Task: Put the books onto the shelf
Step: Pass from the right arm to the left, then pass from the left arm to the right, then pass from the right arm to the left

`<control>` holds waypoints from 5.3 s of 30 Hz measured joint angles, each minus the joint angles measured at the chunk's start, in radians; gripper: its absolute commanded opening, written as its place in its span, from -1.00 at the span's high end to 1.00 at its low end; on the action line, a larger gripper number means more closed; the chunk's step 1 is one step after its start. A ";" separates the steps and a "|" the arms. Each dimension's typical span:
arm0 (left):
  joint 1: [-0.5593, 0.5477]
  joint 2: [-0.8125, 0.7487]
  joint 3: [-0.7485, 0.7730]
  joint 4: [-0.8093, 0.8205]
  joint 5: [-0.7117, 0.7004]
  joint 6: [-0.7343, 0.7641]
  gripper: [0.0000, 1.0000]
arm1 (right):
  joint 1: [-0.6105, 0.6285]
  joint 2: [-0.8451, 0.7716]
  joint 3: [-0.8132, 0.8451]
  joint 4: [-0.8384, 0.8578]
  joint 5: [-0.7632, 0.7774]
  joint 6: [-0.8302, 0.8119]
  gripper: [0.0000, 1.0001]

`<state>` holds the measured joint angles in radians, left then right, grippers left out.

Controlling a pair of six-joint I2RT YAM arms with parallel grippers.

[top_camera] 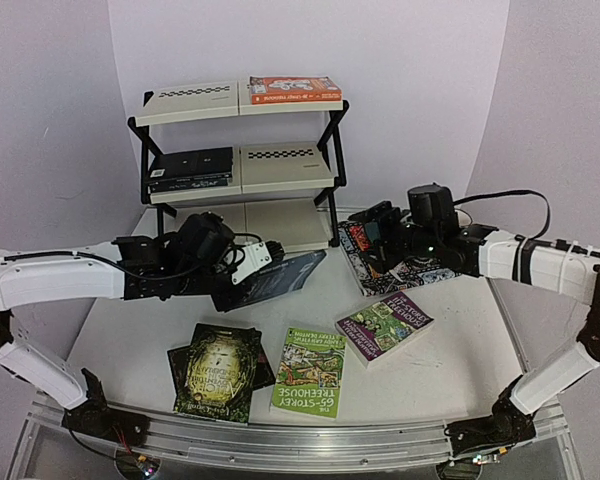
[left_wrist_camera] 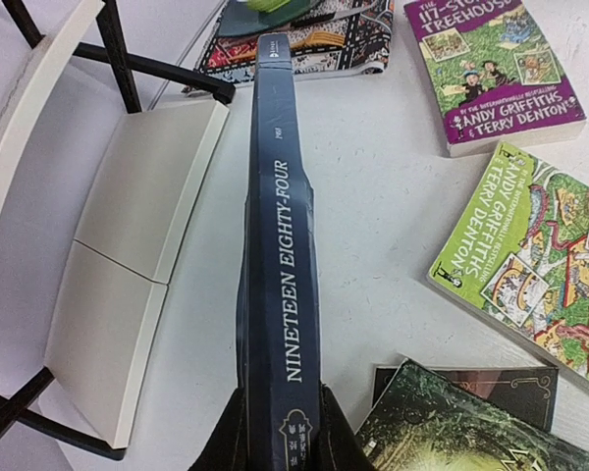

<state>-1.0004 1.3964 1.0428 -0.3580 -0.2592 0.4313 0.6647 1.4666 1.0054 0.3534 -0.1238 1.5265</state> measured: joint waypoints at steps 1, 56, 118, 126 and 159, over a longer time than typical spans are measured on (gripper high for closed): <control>0.000 -0.021 -0.003 -0.006 0.006 -0.004 1.00 | -0.031 -0.012 -0.003 -0.005 -0.005 -0.027 -0.68; 0.002 -0.423 -0.144 -0.183 0.385 0.216 1.00 | 0.301 0.106 0.401 -0.706 -0.249 -2.467 -0.24; 0.277 -0.504 0.044 -0.214 -0.105 -0.734 -0.99 | 0.253 0.240 0.656 -0.475 0.397 -2.813 1.00; 0.282 -0.522 0.043 -0.146 0.036 -0.819 -0.99 | 0.255 0.290 0.727 -0.360 0.401 -2.778 1.00; 0.239 -0.152 0.165 -0.124 0.659 0.131 -0.40 | 0.255 0.182 0.589 -0.698 0.025 -2.316 1.00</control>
<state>-0.7612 1.2446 1.2076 -0.4824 0.3996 0.5621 0.9195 1.6485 1.5940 -0.3450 -0.0990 -0.7898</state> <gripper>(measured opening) 0.770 0.162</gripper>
